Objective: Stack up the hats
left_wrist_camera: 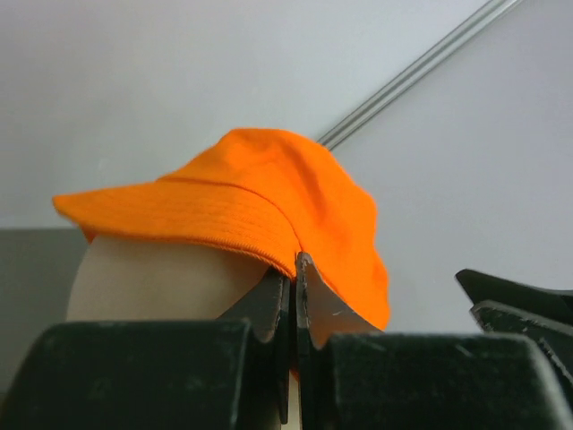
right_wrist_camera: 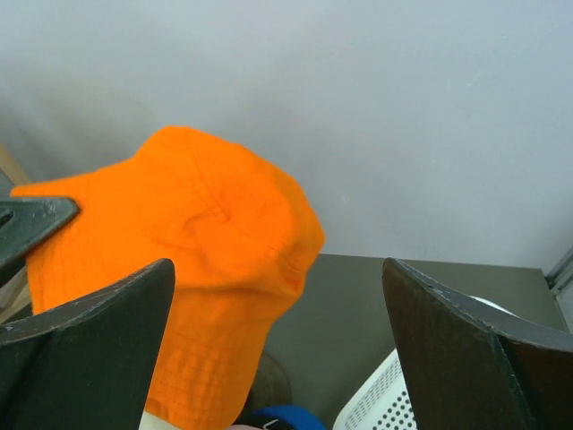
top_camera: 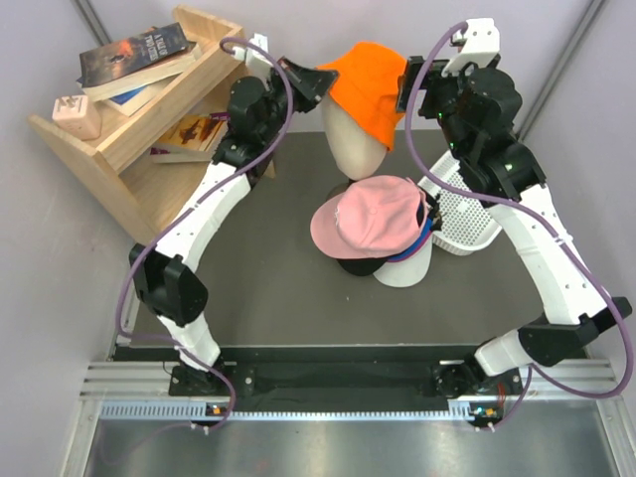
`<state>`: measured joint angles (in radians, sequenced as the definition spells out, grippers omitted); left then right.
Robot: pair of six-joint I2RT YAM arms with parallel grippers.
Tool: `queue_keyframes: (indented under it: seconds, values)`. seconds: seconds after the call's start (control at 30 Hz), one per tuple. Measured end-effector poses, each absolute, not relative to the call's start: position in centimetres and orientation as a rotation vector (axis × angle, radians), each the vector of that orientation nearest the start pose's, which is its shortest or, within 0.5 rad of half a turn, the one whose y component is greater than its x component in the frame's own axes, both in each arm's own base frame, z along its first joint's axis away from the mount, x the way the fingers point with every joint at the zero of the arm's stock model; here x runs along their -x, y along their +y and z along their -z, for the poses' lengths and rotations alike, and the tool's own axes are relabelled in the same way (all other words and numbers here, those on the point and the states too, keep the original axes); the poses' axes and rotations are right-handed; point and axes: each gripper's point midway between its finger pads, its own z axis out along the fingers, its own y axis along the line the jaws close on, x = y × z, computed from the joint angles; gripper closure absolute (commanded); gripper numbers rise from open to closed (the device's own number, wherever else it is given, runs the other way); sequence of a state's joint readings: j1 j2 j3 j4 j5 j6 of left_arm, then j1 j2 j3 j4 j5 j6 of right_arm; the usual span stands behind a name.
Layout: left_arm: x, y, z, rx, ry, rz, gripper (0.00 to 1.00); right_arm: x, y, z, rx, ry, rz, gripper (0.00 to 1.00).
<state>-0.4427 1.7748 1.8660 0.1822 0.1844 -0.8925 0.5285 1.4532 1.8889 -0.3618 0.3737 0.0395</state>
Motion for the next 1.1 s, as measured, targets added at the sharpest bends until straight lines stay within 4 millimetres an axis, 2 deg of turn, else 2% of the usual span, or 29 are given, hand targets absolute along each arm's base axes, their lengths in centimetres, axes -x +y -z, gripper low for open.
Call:
queue_keyframes:
  seconds: [0.07,0.17,0.4,0.83,0.97,1.1]
  values:
    - [-46.9,-28.7,-47.7,0.190,1.438,1.240,1.00,-40.0,16.0,-51.0,0.062,1.500,-0.168,0.02]
    - [-46.2,-27.4,-46.3,0.248,1.449,1.232,1.00,-40.2,15.7,-50.9,0.052,1.495,-0.150,0.02]
    - [-43.7,-25.3,-44.9,0.313,1.459,1.226,1.00,-40.5,15.0,-50.6,0.024,1.496,-0.113,0.02]
    - [-42.5,-24.3,-41.5,0.362,1.494,1.212,1.00,-41.5,14.9,-45.2,0.005,1.592,-0.062,0.02]
    - [-42.4,-24.3,-40.8,0.367,1.499,1.219,1.00,-41.1,14.2,-45.1,-0.028,1.585,-0.048,0.02]
    - [-42.3,-24.2,-39.3,0.380,1.523,1.219,1.00,-40.4,13.5,-45.4,-0.055,1.571,-0.045,0.02]
